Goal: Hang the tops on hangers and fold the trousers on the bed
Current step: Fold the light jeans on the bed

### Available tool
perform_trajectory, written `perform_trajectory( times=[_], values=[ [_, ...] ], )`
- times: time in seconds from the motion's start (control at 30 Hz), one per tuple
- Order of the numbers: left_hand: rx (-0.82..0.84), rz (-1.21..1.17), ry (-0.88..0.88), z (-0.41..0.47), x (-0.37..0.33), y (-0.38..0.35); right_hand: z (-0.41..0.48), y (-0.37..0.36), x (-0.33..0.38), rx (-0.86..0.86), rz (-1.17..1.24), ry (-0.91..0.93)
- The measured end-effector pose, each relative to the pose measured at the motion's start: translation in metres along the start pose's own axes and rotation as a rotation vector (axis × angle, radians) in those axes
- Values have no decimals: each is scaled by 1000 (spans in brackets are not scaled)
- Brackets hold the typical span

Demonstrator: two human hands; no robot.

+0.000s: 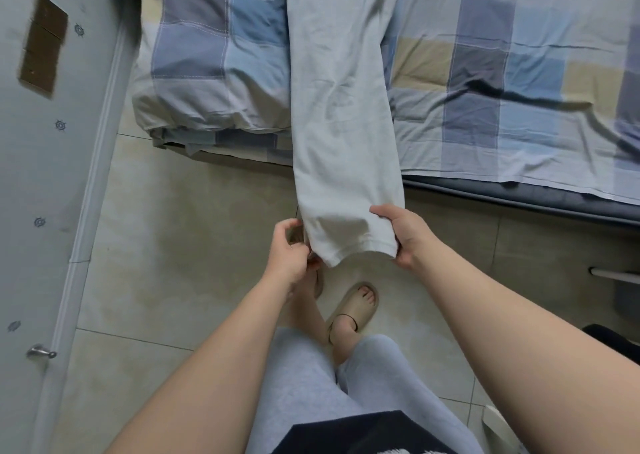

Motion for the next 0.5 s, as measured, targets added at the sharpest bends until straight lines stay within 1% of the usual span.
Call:
perform_trajectory(
  times=[0.13,0.2,0.27,0.33,0.4,0.43,0.47,0.5],
  values=[
    [80,81,6,-8,-11,-10,-8,-1,-4,11,87,35],
    [65,47,46,-11,-17,-9,-13,-3,-6,21,113,5],
    [87,-58,80,-16,-22,-9,-17,-1,-6,19,74,3],
    [152,-37,51,-21,-28,-12,-20,1,-1,0,-30,51],
    [95,78,-25,-22,-34,-5,-22,3,3,-18,-98,85],
    [49,95,-53,-22,-35,0,-22,5,3,-21,-101,81],
    [29,46,-54,-24,-37,3,-24,6,2,-19,-93,65],
    [44,-60,-28,-27,-36,3,-25,7,0,-13,-76,46]
  ],
)
Point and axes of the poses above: each hand's wrist, its own z-axis towards the middle knuckle, its own y-axis out of the back of the hand, x = y × z, the point moved 10 cm from there along z, towards the middle knuckle, and after that the axes turned 11 degrees about z, right-handed, at the moved point
